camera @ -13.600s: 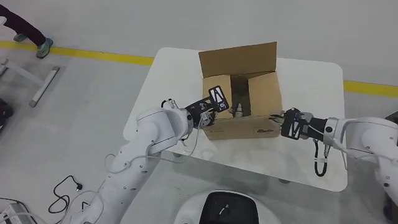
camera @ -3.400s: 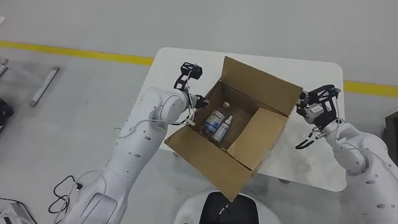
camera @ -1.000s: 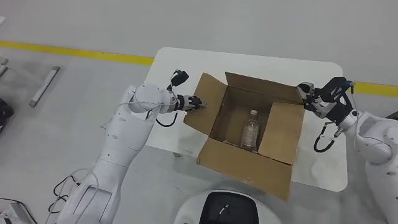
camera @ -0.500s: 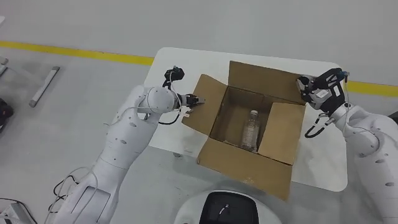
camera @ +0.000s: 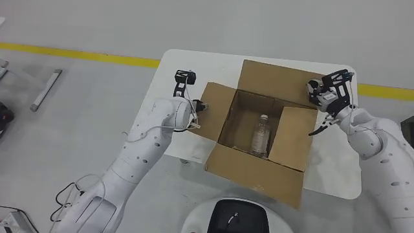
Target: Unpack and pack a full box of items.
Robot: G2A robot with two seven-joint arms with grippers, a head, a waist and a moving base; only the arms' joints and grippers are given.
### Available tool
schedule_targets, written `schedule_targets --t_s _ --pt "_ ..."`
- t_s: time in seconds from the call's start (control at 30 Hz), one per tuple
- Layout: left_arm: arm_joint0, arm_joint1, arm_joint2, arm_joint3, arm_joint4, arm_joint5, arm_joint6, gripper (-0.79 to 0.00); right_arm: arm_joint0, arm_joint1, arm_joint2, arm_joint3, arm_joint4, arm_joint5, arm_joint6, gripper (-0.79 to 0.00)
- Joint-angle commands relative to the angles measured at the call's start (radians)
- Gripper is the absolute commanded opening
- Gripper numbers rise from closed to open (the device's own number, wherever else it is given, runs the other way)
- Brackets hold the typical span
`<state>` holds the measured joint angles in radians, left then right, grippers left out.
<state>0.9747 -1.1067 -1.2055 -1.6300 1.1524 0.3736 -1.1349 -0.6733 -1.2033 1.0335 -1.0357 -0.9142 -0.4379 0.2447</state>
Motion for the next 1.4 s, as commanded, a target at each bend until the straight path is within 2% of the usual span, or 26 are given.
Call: schedule_targets --t_s 0.0,0.5,0.73,0.9,1.03,1.1,1.2,1.37 --pt "-0.002 -0.002 0.012 0.0 0.023 -0.003 -0.009 0.0 0.01 -0.006 -0.009 0.016 0.011 0.004 0.011 -0.785" --pt "-0.014 -0.02 0.044 0.026 0.067 -0.014 -0.029 0.0 0.058 -0.035 -0.05 0.102 0.054 0.0 0.098 -0.785" --pt "0.006 -0.022 -0.002 -0.047 0.025 -0.037 0.017 0.0 0.029 -0.019 0.006 0.029 0.025 -0.052 -0.03 -0.785" --pt "0.047 -0.019 -0.06 -0.144 -0.061 -0.089 0.05 0.0 -0.088 0.024 0.118 -0.143 -0.033 -0.094 -0.088 -0.785" --pt "0.077 -0.015 -0.096 -0.206 -0.086 -0.14 0.064 0.0 -0.227 0.06 0.245 -0.309 -0.05 -0.073 -0.064 -0.785" --pt "0.087 -0.014 -0.108 -0.23 -0.107 -0.159 0.067 0.0 -0.301 0.074 0.309 -0.387 -0.061 -0.031 -0.042 -0.785" --pt "0.096 -0.013 -0.123 -0.261 -0.156 -0.202 0.071 0.0 -0.416 0.085 0.401 -0.478 -0.039 0.092 -0.042 -0.785" --pt "0.111 -0.01 -0.128 -0.305 -0.156 -0.261 0.094 0.0 -0.551 0.088 0.474 -0.547 -0.021 0.259 -0.044 -0.785"
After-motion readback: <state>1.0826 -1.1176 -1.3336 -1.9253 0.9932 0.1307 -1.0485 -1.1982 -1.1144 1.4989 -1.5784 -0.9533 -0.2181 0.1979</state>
